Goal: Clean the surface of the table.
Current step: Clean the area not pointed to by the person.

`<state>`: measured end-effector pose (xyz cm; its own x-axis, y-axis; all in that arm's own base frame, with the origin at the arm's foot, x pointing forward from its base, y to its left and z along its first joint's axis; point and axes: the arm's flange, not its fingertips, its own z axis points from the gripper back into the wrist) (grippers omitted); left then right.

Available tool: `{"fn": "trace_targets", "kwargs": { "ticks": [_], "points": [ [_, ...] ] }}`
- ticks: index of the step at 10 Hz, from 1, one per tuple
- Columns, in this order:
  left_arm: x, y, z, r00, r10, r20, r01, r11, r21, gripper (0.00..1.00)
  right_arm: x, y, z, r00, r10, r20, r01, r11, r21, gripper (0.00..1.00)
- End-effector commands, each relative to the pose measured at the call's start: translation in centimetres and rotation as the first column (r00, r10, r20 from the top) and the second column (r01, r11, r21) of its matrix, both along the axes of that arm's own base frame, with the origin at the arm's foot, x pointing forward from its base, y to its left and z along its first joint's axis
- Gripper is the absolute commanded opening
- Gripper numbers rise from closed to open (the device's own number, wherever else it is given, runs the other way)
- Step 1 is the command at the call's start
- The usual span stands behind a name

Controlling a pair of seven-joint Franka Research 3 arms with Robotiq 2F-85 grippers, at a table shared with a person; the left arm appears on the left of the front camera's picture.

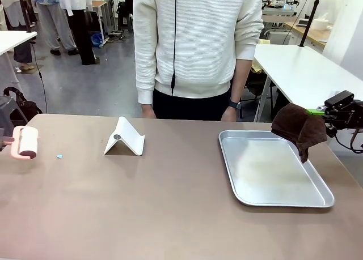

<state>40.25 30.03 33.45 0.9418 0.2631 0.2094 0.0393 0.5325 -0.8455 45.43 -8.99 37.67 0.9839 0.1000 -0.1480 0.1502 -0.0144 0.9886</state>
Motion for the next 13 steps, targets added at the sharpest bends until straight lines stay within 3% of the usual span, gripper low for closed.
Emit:
{"fn": "trace_targets", "kwargs": {
  "ticks": [1,4,8,13],
  "points": [
    [0.2,-2.3,0.4,1.000,0.014,-0.009,-0.013,0.997,0.073,0.22,-0.2,0.1,0.8,1.000,0.001,-0.017,-0.001,1.000,0.001,0.09],
    [1.4,-4.2,0.1,1.000,0.005,-0.024,-0.002,0.990,0.138,0.22,-0.2,0.1,0.8,1.000,0.001,-0.017,-0.001,1.000,0.001,0.09],
    [3.4,-3.9,1.3,0.986,-0.052,-0.156,0.080,0.981,0.178,0.22,-0.2,0.1,0.8,1.000,0.001,-0.017,-0.001,1.000,0.001,0.09],
    [6.5,-5.2,1.1,0.981,0.006,-0.195,0.044,0.967,0.252,0.22,-0.2,0.1,0.8,1.000,0.001,-0.017,-0.001,1.000,0.001,0.09]
  ]
}}
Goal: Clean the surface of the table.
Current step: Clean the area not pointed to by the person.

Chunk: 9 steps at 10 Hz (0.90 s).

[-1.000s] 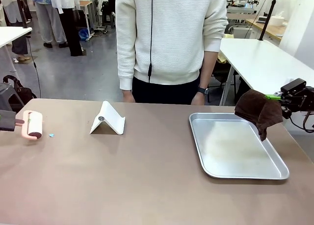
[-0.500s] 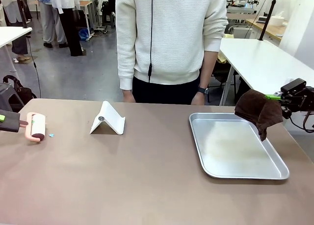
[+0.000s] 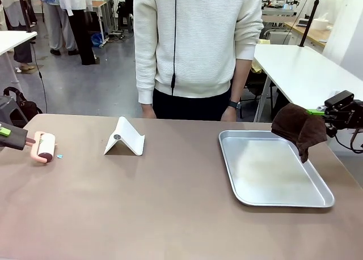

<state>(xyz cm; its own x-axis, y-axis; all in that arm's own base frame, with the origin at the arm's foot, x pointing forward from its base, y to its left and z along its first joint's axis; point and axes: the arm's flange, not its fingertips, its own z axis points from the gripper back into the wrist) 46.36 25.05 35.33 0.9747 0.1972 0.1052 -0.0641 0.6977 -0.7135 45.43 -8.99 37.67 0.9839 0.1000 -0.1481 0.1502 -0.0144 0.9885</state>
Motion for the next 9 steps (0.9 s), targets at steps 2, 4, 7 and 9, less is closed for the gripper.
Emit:
{"fn": "trace_targets", "kwargs": {
  "ticks": [2,4,7,9],
  "points": [
    [1.7,-1.0,-1.1,0.997,0.024,-0.068,-0.020,0.998,0.067,0.22,-0.2,0.1,0.8,1.000,0.001,-0.017,-0.001,1.000,0.001,0.09],
    [2.2,-2.1,-1.4,0.998,0.034,-0.056,-0.029,0.995,0.095,0.22,-0.2,0.1,0.8,1.000,0.001,-0.017,-0.001,1.000,0.001,0.09],
    [2.8,-4.5,-1.4,0.998,0.024,-0.049,-0.018,0.993,0.117,0.22,-0.2,0.1,0.8,1.000,0.001,-0.017,-0.001,1.000,0.001,0.09],
    [3.2,-5.8,-1.5,0.999,0.020,-0.042,-0.016,0.995,0.101,0.22,-0.2,0.1,0.8,1.000,0.001,-0.017,-0.001,1.000,0.001,0.09]
  ]
}}
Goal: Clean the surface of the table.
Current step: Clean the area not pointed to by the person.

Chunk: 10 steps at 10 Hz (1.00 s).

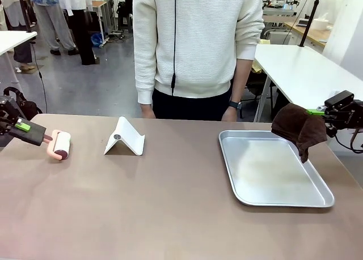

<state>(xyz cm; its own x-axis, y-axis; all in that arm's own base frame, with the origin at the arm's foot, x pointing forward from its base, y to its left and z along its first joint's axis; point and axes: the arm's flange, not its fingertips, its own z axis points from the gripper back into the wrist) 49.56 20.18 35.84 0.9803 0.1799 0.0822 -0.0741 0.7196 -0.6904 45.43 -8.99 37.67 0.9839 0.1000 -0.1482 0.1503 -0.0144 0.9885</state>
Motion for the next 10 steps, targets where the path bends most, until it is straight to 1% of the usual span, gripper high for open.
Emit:
{"fn": "trace_targets", "kwargs": {
  "ticks": [1,2,3,4,5,6,7,8,10],
  "points": [
    [0.1,-1.6,-2.0,1.000,0.026,-0.003,-0.025,0.998,0.051,0.22,-0.2,0.1,0.8,1.000,0.001,-0.017,-0.001,1.000,0.001,0.09],
    [0.1,-2.0,-1.7,1.000,0.019,0.009,-0.020,1.000,0.015,0.22,-0.2,0.1,0.8,1.000,0.001,-0.017,-0.001,1.000,0.001,0.09],
    [-0.1,-2.0,-1.1,0.999,0.003,0.038,-0.001,0.999,-0.045,0.22,-0.2,0.1,0.8,1.000,0.001,-0.017,-0.001,1.000,0.001,0.09],
    [-0.6,-1.8,-0.2,0.995,-0.022,0.093,0.033,0.991,-0.127,0.22,-0.2,0.1,0.8,1.000,0.001,-0.017,-0.001,1.000,0.001,0.09],
    [-1.8,-0.9,1.3,0.980,-0.078,0.181,0.127,0.953,-0.277,0.22,-0.2,0.1,0.8,1.000,0.001,-0.017,-0.001,1.000,0.001,0.09],
    [-2.9,-0.2,2.4,0.965,-0.116,0.234,0.197,0.911,-0.362,0.22,-0.2,0.1,0.8,1.000,0.001,-0.017,-0.001,1.000,0.001,0.09],
    [-4.2,0.8,3.4,0.948,-0.129,0.291,0.249,0.869,-0.428,0.22,-0.2,0.1,0.8,1.000,0.001,-0.017,-0.001,1.000,0.001,0.09],
    [-5.4,1.9,4.1,0.935,-0.145,0.323,0.291,0.833,-0.470,0.22,-0.2,0.1,0.8,1.000,0.001,-0.017,-0.001,1.000,0.001,0.09],
    [-7.8,4.0,4.5,0.924,-0.159,0.348,0.328,0.798,-0.506,0.22,-0.2,0.1,0.8,1.000,0.001,-0.017,-0.001,1.000,0.001,0.09]
  ]
}}
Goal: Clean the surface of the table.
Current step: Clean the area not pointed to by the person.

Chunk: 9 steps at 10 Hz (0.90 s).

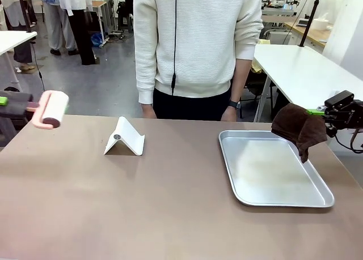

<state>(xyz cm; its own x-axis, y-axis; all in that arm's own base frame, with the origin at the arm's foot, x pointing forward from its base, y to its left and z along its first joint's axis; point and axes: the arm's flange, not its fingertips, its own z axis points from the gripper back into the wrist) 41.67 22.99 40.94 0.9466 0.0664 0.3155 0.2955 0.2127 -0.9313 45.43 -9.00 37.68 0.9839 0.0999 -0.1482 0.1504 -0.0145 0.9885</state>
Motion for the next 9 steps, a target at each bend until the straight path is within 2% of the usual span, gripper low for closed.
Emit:
{"fn": "trace_targets", "kwargs": {
  "ticks": [1,3,5,6,8,9],
  "points": [
    [-1.2,2.2,-0.9,0.998,-0.059,-0.001,0.059,0.997,-0.047,0.22,-0.2,0.1,0.8,1.000,0.001,-0.017,-0.001,1.000,0.001,0.09],
    [-3.9,4.1,-2.9,0.996,-0.078,-0.040,0.074,0.992,-0.106,0.22,-0.2,0.1,0.8,1.000,0.001,-0.017,-0.001,1.000,0.001,0.09],
    [-7.1,6.2,-5.4,0.998,-0.055,-0.043,0.047,0.985,-0.167,0.22,-0.2,0.1,0.8,1.000,0.001,-0.017,-0.001,1.000,0.001,0.09],
    [-7.7,6.8,-6.2,0.999,-0.020,-0.043,0.013,0.985,-0.174,0.22,-0.2,0.1,0.8,1.000,0.001,-0.017,-0.001,1.000,0.001,0.09],
    [-7.7,7.4,-6.4,0.998,-0.019,-0.060,0.007,0.981,-0.194,0.22,-0.2,0.1,0.8,1.000,0.001,-0.017,-0.001,1.000,0.001,0.09],
    [-7.9,7.0,-6.9,0.997,-0.012,-0.079,-0.001,0.987,-0.164,0.22,-0.2,0.1,0.8,1.000,0.001,-0.017,-0.001,1.000,0.001,0.09]
  ]
}}
